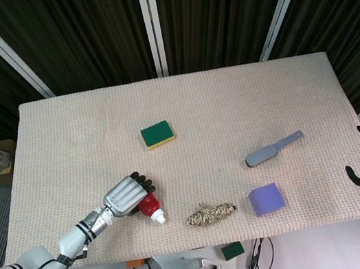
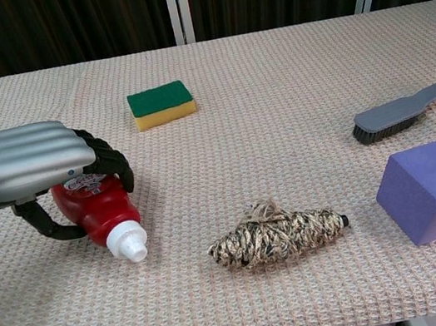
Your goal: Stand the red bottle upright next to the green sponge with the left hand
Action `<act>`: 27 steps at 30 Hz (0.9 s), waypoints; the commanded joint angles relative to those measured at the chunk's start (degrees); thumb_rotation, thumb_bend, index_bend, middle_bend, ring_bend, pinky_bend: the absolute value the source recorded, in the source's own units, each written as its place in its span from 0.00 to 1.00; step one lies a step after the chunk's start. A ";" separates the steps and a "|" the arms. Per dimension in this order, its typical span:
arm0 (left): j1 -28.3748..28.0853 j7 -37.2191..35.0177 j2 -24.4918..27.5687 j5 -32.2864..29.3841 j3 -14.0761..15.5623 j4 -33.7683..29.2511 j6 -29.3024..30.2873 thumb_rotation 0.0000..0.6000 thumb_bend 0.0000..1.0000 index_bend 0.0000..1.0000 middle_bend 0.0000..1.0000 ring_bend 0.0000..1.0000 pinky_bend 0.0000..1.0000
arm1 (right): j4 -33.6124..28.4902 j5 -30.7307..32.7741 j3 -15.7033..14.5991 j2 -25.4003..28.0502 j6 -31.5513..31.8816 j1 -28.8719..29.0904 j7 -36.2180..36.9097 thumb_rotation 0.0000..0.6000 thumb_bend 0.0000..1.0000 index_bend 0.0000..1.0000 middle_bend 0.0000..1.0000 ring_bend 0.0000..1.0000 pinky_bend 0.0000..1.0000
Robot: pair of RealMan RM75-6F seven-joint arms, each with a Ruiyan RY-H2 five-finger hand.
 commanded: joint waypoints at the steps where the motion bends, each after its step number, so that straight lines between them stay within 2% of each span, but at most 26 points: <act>1: 0.29 -1.14 -0.04 0.79 -0.17 0.13 1.65 1.00 0.28 0.61 0.62 0.48 0.60 | -0.05 0.08 -0.01 0.06 0.00 -0.05 0.01 1.00 0.32 0.00 0.00 0.00 0.00; 6: 1.38 -1.78 -0.36 2.35 -1.77 1.18 7.46 1.00 0.28 0.63 0.64 0.49 0.60 | 0.05 0.11 -0.12 0.04 0.00 -0.14 0.14 1.00 0.32 0.00 0.00 0.00 0.00; 10: 1.01 -2.96 0.40 2.17 -3.28 0.34 8.87 1.00 0.28 0.64 0.65 0.50 0.60 | 0.45 -0.10 -0.18 -0.11 -0.18 -0.02 0.68 1.00 0.32 0.00 0.00 0.00 0.00; 19: -3.16 -9.45 1.98 -1.74 -9.46 -2.27 6.97 1.00 0.28 0.67 0.68 0.53 0.63 | 0.65 -0.62 -0.14 0.08 0.39 -0.14 1.47 1.00 0.32 0.00 0.00 0.00 0.00; 27: -10.48 -12.48 -2.26 -4.77 -15.57 0.96 2.17 1.00 0.28 0.68 0.69 0.54 0.64 | 1.15 0.06 0.09 0.28 -0.03 -0.13 2.40 1.00 0.32 0.00 0.00 0.00 0.00</act>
